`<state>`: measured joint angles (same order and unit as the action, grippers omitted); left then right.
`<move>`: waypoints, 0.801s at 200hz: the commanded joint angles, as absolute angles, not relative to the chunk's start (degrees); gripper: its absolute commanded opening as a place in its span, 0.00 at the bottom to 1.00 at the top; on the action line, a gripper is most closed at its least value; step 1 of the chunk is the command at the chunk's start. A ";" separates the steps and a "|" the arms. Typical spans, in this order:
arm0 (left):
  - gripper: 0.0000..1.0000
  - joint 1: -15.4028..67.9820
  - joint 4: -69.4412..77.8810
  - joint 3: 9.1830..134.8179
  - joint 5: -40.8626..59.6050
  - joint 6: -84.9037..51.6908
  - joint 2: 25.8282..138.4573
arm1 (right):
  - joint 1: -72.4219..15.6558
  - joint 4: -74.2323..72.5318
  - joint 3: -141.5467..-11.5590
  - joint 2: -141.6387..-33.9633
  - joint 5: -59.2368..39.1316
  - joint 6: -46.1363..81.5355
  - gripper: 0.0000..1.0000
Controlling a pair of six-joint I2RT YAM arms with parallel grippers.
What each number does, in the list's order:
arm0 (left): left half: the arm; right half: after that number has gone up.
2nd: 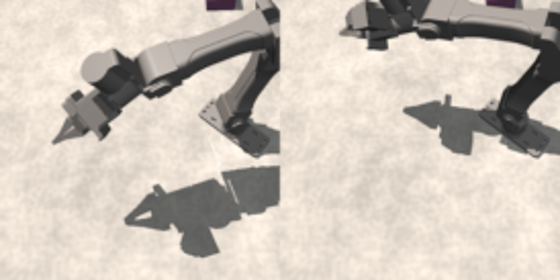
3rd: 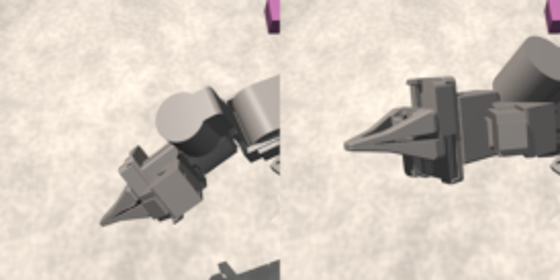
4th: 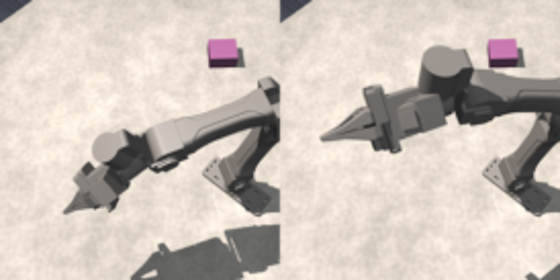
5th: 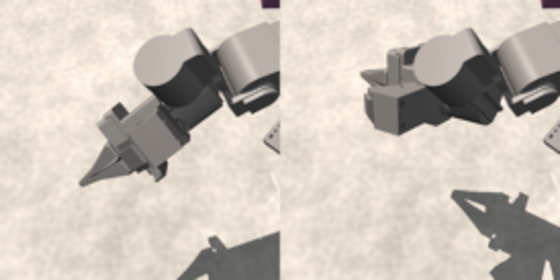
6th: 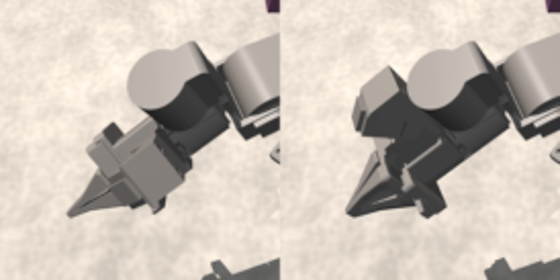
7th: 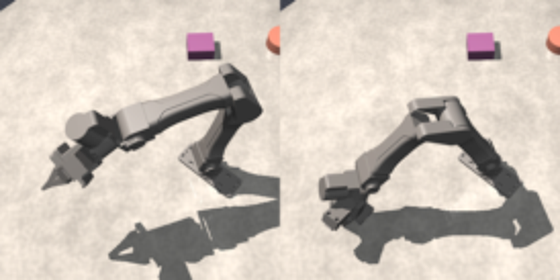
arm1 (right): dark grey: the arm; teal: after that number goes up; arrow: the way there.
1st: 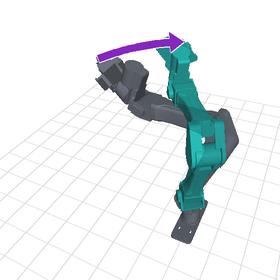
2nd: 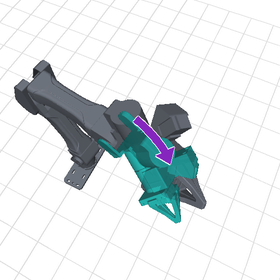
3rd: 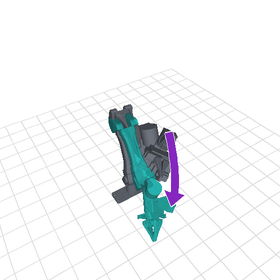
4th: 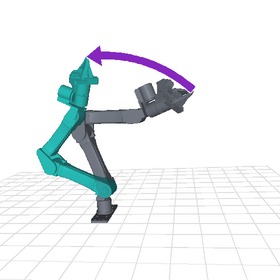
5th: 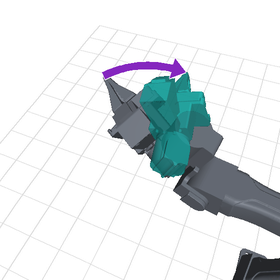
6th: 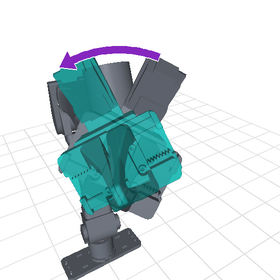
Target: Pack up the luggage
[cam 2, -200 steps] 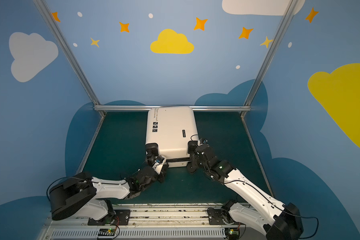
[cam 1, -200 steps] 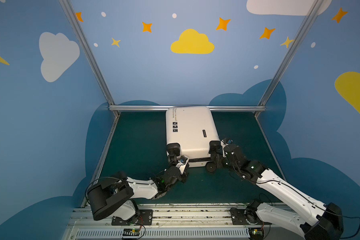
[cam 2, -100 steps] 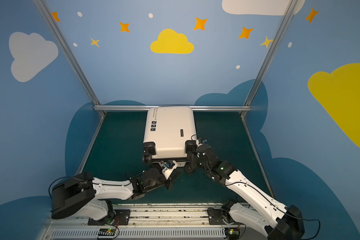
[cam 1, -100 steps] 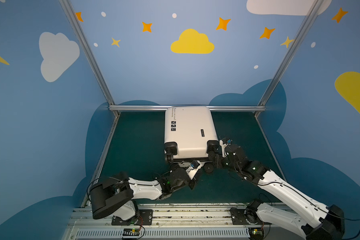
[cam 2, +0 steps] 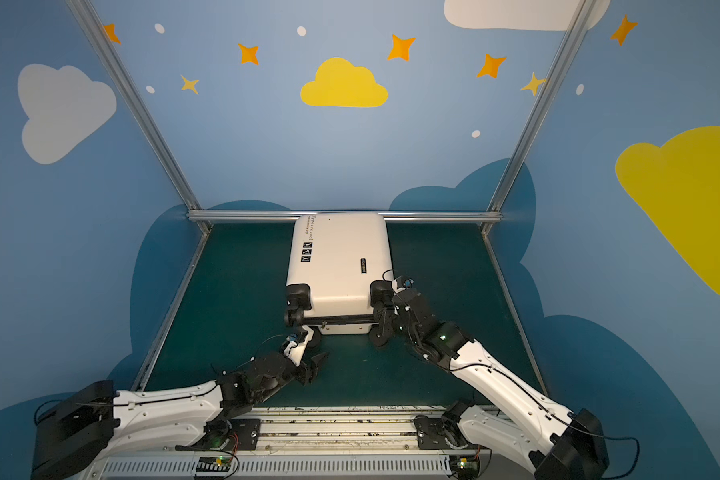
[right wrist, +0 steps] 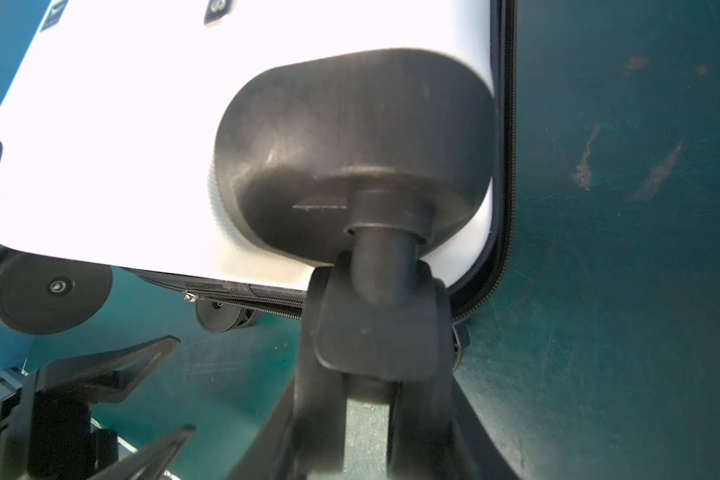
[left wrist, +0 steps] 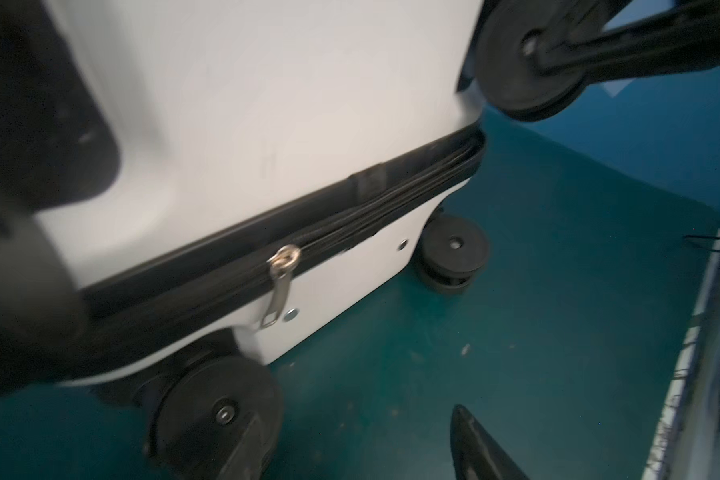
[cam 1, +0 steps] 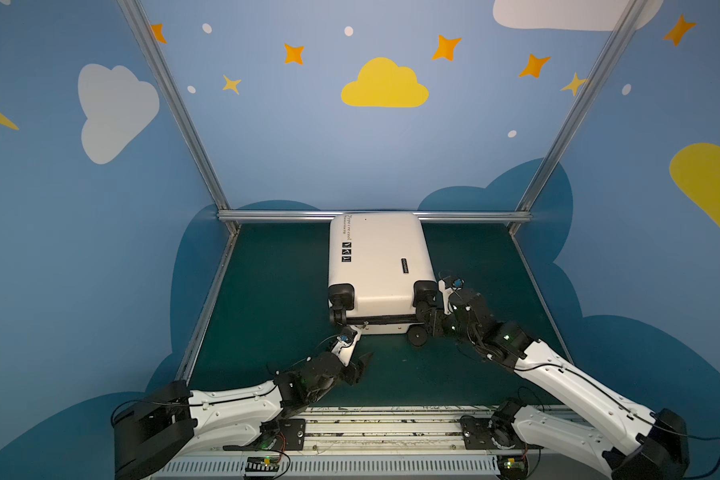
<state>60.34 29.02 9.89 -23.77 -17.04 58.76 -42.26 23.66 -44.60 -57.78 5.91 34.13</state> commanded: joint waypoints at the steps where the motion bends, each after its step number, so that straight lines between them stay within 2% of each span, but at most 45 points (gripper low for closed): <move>1: 0.71 58.29 28.82 9.45 -26.19 -18.87 58.60 | -44.62 14.95 -45.59 -58.77 -0.61 32.08 0.00; 80: 0.70 51.32 33.28 8.70 -21.98 -17.21 58.44 | -48.43 14.24 -48.49 -62.31 0.09 31.65 0.00; 160: 0.68 49.34 36.59 10.61 -18.47 -16.22 61.65 | -48.44 17.84 -51.32 -57.92 1.58 30.24 0.00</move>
